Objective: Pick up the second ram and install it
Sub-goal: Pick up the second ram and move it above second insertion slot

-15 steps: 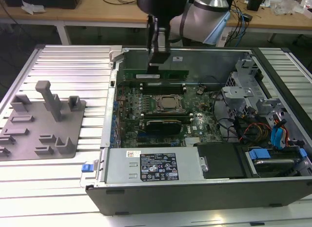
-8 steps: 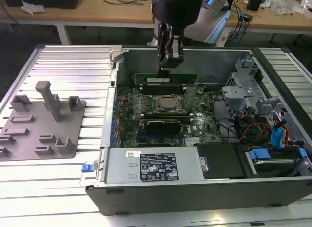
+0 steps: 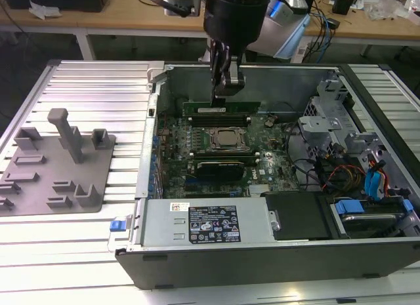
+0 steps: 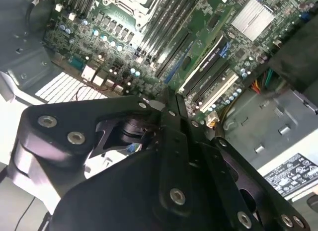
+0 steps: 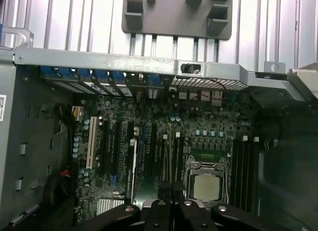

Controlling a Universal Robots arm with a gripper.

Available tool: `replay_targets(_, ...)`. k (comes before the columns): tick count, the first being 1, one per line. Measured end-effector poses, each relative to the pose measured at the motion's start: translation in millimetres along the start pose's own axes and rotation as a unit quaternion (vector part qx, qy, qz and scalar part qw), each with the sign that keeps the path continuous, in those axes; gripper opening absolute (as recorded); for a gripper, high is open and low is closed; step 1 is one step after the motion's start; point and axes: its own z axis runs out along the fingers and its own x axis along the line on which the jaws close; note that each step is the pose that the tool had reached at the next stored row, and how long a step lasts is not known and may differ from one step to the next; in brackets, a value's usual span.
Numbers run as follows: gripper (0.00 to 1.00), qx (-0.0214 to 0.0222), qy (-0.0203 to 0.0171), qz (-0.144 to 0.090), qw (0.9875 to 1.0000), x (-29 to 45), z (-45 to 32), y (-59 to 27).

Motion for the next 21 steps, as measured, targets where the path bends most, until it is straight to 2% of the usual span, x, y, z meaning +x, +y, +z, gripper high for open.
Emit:
replay_targets(4,0.09,0.0029,0.0007,-0.006,1.0000,-0.9,7.8,-0.7)
replay_targets(6,0.09,0.0030,0.0007,-0.006,1.0000,-0.8,12.5,-1.5)
replay_targets(12,0.09,0.0035,-0.0003,0.010,0.9999,0.0,32.2,-5.2)
replay_targets(15,0.09,0.0036,-0.0007,0.014,0.9999,0.1,39.1,-5.8)
replay_targets(19,0.09,0.0036,-0.0006,0.015,0.9999,0.2,40.0,-5.8)
replay_targets(21,0.09,0.0041,-0.0007,0.015,0.9999,0.3,43.1,-6.1)
